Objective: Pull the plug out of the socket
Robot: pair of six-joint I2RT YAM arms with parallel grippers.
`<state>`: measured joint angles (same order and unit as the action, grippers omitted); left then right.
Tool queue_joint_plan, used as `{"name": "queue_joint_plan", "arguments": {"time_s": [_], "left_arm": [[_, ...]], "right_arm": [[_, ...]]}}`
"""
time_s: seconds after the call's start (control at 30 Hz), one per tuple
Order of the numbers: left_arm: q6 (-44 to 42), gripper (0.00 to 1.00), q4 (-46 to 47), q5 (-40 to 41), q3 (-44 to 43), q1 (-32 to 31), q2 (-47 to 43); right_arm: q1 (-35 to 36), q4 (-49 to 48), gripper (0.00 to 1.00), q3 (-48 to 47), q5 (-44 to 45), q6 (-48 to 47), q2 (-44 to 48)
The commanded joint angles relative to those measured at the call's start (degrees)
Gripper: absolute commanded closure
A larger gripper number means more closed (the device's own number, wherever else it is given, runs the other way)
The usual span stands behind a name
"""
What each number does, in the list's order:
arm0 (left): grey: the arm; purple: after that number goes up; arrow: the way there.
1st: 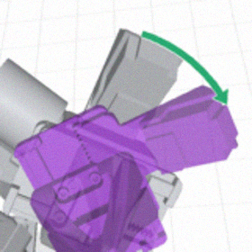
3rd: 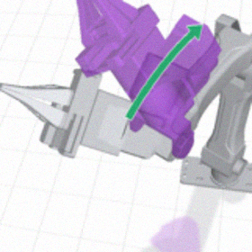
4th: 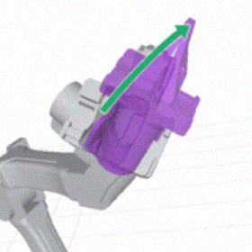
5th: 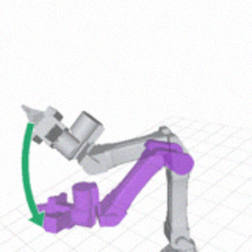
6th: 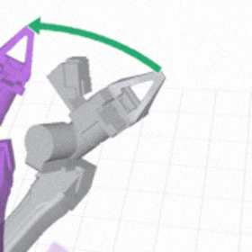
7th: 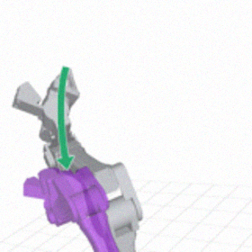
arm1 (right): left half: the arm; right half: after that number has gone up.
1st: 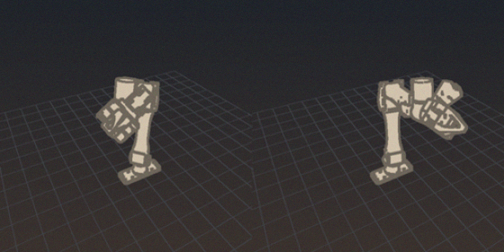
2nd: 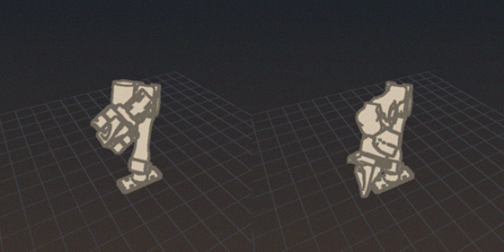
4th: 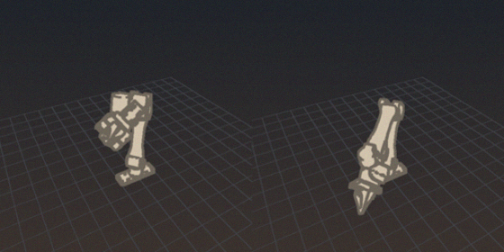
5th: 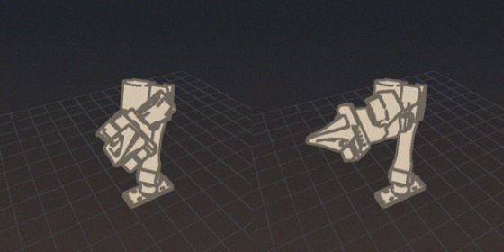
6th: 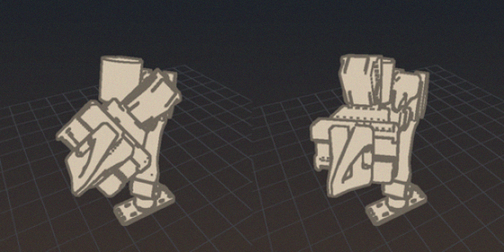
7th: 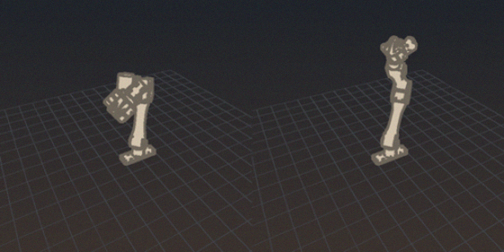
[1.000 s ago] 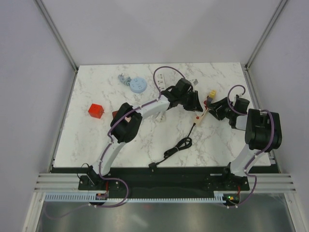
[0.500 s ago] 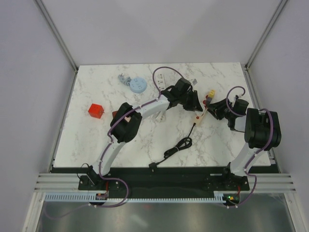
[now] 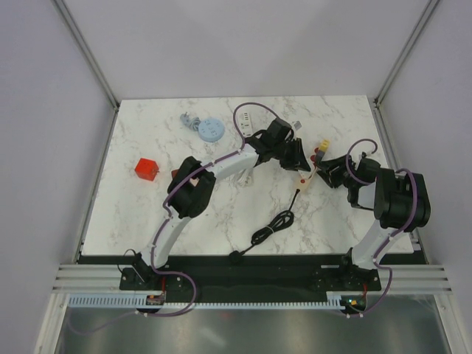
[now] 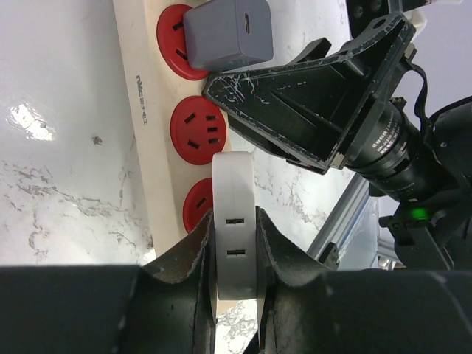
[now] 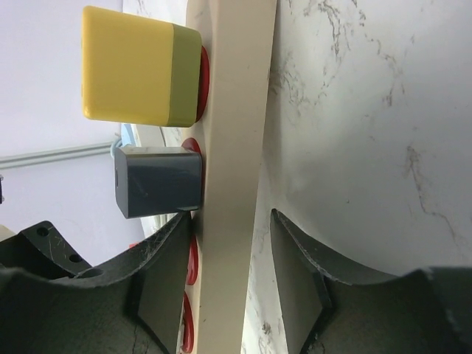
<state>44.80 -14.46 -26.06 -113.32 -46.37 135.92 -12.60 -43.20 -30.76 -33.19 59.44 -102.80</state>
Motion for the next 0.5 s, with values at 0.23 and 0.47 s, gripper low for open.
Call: {"name": "queue_joint_plan", "arguments": {"time_s": [0.23, 0.47], "left_arm": [[4.9, 0.98, 10.9, -5.7, -3.1, -1.2, -6.6], [4.5, 0.98, 11.3, -5.5, -1.8, -1.1, -7.1]], "right_arm": [[1.4, -22.2, 0.48, 5.0, -9.0, 16.0, -4.0], [1.5, -28.9, 0.44, 7.2, -10.5, 18.2, -4.5]]}}
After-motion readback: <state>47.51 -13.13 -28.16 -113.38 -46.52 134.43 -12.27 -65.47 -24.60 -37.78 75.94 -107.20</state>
